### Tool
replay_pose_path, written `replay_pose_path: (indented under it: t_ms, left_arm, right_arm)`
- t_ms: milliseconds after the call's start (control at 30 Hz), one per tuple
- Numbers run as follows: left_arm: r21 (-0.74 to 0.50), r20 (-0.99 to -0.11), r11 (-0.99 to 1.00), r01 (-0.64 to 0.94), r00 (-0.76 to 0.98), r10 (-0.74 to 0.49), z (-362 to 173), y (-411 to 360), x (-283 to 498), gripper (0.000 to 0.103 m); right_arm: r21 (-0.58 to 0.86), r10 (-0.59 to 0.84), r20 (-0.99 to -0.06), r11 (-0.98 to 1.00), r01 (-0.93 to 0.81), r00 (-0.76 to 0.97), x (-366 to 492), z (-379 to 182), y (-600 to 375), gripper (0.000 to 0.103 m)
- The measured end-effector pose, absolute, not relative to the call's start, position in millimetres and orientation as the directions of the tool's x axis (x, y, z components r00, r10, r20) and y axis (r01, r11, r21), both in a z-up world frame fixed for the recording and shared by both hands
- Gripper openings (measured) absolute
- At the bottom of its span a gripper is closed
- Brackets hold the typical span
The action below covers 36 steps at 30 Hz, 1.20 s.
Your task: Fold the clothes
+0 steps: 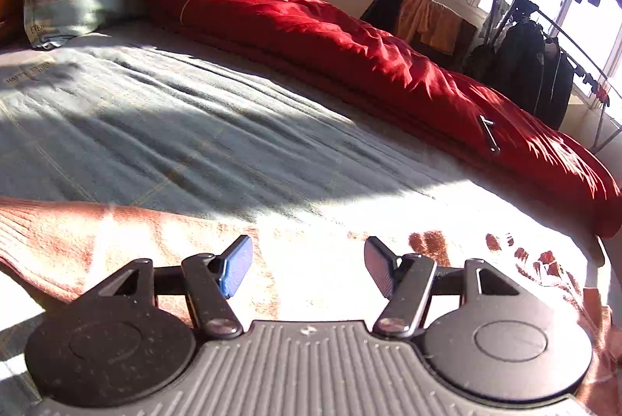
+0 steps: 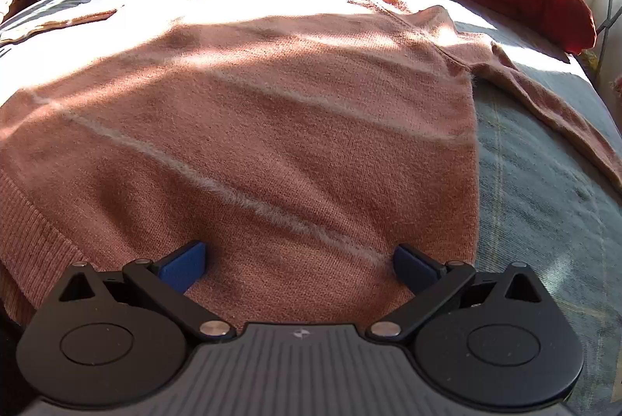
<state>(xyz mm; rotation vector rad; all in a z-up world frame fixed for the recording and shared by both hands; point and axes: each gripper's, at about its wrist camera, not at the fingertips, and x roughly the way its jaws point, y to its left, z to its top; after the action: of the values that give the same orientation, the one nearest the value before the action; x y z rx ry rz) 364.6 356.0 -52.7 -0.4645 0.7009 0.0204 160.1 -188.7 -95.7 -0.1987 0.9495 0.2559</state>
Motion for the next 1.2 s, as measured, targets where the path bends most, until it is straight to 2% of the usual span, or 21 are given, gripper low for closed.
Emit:
replay_pose_path:
  t_ms: [67, 133, 233, 367, 433, 533, 600, 700, 800, 867, 900, 1000, 1133, 1200]
  left_arm:
    - [-0.480, -0.642, 0.863, -0.158, 0.734, -0.222, -68.4, 352.2, 379.8, 0.065]
    - [-0.479, -0.682, 0.849, -0.223, 0.703, -0.200, -83.5, 358.1, 387.7, 0.064]
    - [-0.536, -0.668, 0.804, -0.256, 0.712, -0.219, -90.7, 377.9, 373.1, 0.064]
    - [-0.458, -0.699, 0.820, -0.344, 0.709, -0.093, -83.6, 412.7, 343.4, 0.065]
    - [-0.457, -0.702, 0.796, -0.398, 0.711, -0.048, -82.7, 435.4, 328.3, 0.065]
    - [-0.389, -0.724, 0.753, -0.531, 0.681, 0.106, -76.0, 461.3, 311.7, 0.065]
    - [-0.387, -0.727, 0.721, -0.574, 0.671, 0.144, -70.4, 473.3, 306.9, 0.065]
    - [-0.459, -0.684, 0.728, -0.510, 0.725, 0.077, -61.8, 474.0, 313.4, 0.065]
    - [-0.542, -0.632, 0.751, -0.376, 0.772, -0.069, -61.9, 455.8, 335.1, 0.072]
    - [-0.553, -0.636, 0.773, -0.311, 0.757, -0.150, -68.8, 439.3, 356.6, 0.074]
    - [-0.529, -0.657, 0.788, -0.317, 0.740, -0.143, -73.7, 434.3, 365.1, 0.074]
    - [-0.422, -0.702, 0.818, -0.390, 0.711, -0.023, -85.5, 437.4, 374.6, 0.074]
    - [-0.416, -0.678, 0.780, -0.467, 0.731, 0.076, -88.9, 478.8, 359.4, 0.073]
    - [-0.365, -0.688, 0.772, -0.520, 0.710, 0.152, -82.8, 493.1, 352.3, 0.073]
  right_arm:
    - [-0.057, 0.125, -0.822, 0.953, -0.299, 0.556, 160.0, -95.6, -188.2, 0.103]
    - [-0.057, 0.123, -0.821, 0.954, -0.295, 0.557, 159.1, -95.5, -187.9, 0.103]
    - [-0.056, 0.125, -0.817, 0.955, -0.293, 0.563, 157.8, -95.8, -188.4, 0.103]
    - [-0.050, 0.133, -0.814, 0.954, -0.297, 0.566, 157.4, -96.5, -190.1, 0.103]
    - [-0.047, 0.139, -0.815, 0.951, -0.304, 0.562, 158.5, -96.5, -190.9, 0.103]
    - [-0.045, 0.147, -0.818, 0.947, -0.317, 0.555, 160.2, -96.5, -191.1, 0.103]
    - [-0.044, 0.149, -0.819, 0.946, -0.320, 0.554, 160.6, -96.3, -191.0, 0.103]
    - [-0.046, 0.147, -0.821, 0.946, -0.321, 0.552, 161.2, -96.2, -190.4, 0.103]
    - [-0.049, 0.142, -0.827, 0.946, -0.321, 0.544, 163.1, -96.2, -189.7, 0.103]
    - [-0.053, 0.136, -0.830, 0.946, -0.320, 0.541, 163.7, -96.1, -188.7, 0.103]
    - [-0.055, 0.133, -0.831, 0.946, -0.318, 0.540, 164.0, -96.1, -188.1, 0.103]
    - [-0.063, 0.123, -0.833, 0.948, -0.313, 0.540, 163.5, -95.5, -186.5, 0.103]
    - [-0.067, 0.114, -0.831, 0.951, -0.302, 0.544, 161.8, -95.4, -186.1, 0.103]
    - [-0.067, 0.113, -0.829, 0.952, -0.298, 0.547, 160.7, -95.5, -186.1, 0.103]
